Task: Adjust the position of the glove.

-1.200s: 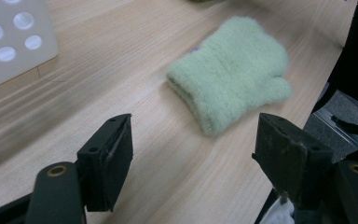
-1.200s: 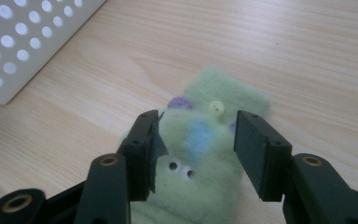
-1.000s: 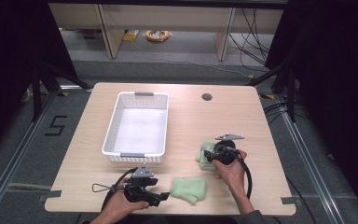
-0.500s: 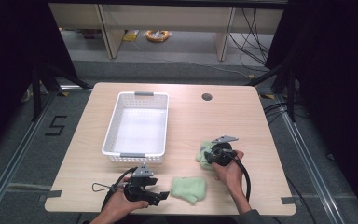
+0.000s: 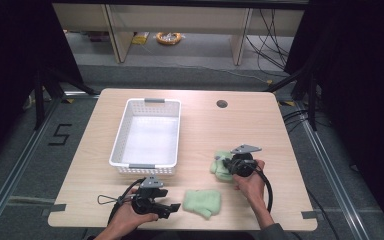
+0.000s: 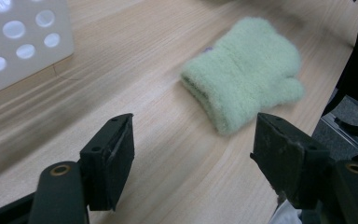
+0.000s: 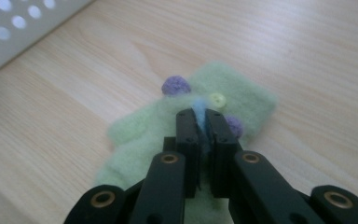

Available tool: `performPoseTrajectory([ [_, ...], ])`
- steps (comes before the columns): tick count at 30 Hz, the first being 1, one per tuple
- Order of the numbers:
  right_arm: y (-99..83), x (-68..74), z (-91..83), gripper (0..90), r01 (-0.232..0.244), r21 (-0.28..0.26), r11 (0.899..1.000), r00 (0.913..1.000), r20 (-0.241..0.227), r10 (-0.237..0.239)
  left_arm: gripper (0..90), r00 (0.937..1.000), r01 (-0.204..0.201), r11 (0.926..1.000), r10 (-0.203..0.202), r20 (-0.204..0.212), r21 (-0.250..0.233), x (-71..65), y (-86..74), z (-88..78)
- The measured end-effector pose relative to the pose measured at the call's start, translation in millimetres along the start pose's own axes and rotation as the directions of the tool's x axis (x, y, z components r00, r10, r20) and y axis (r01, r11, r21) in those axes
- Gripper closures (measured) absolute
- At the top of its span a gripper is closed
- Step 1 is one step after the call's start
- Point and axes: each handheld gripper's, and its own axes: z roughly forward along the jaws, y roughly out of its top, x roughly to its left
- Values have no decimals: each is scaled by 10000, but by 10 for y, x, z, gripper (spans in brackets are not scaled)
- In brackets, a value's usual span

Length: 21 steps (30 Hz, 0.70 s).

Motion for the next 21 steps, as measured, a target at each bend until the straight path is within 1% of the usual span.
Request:
performPoseTrajectory([
  [1,11,-1,-22,861,68,-23,10000,10000,-60,-68,287,9999,-103,9999,103,-7,55,11,4,-8],
  [2,32,-5,-58,862,258,-223,9994,9995,-147,-262,287,10000,-79,10000,79,-39,20,15,6,-10],
  [3,52,22,-97,862,184,-267,9995,9991,-365,-194,287,10000,53,10000,-53,-21,-9,16,4,-8],
  [4,69,33,-142,862,458,-378,9982,9984,-330,-470,287,10000,15,10000,-15,-54,17,20,7,-14],
  [5,79,49,-173,863,571,-489,9972,9977,-350,-588,287,10000,-25,10000,25,-48,-22,26,9,-20],
  [6,105,79,-241,863,547,-453,9975,9972,-493,-569,287,9999,-22,10000,22,-137,-66,28,11,-24],
  [7,113,95,-284,863,699,-686,9952,9955,-584,-740,287,10000,10,10000,-11,-93,-91,35,13,-27],
  [8,129,118,-344,863,788,-720,9943,9939,-712,-839,286,10000,46,9999,-46,-48,-131,37,17,-30],
  [9,140,142,-398,863,888,-892,9921,9922,-794,-959,286,10000,66,9998,-67,-42,-202,38,22,-33],
  [10,146,168,-456,863,953,-986,9906,9910,-849,-1037,287,9999,32,9999,-35,-170,-164,36,30,-46],
  [11,150,199,-516,863,929,-1002,9906,9903,-941,-1024,289,10000,39,9996,-40,-38,-263,42,36,-50],
  [12,150,221,-564,863,1005,-1119,9886,9879,-1071,-1126,300,10000,92,9992,-91,16,-385,38,43,-56],
  [13,147,246,-613,863,1036,-1208,9873,9854,-1226,-1184,306,10000,-15,9992,15,6,-405,39,52,-69],
  [14,134,287,-662,862,867,-1325,9874,9858,-1314,-1042,308,9999,64,9986,-58,97,-527,31,60,-71],
  [15,127,298,-699,862,1137,-1484,9824,9813,-1381,-1344,309,9999,84,9985,-80,83,-546,26,68,-79],
  [16,118,320,-726,863,1244,-1516,9806,9789,-1430,-1462,309,9999,53,9980,-44,152,-624,27,80,-84],
  [17,92,381,-772,862,1130,-1428,9833,9776,-1609,-1357,310,9999,15,9978,-6,139,-662,26,91,-87],
  [18,79,392,-792,862,1428,-1506,9782,9720,-1651,-1673,315,9999,-54,9977,64,157,-672,25,103,-92],
  [19,55,433,-812,862,1447,-1504,9780,9702,-1725,-1700,326,9998,-91,9973,106,196,-733,19,117,-87],
  [20,29,467,-835,863,1651,-1508,9747,9648,-1806,-1913,326,9997,-90,9969,108,220,-780,11,126,-82],
  [21,12,493,-839,862,1698,-1521,9737,9605,-1956,-1981,327,9998,-128,9966,141,151,-818,-1,140,-81],
])
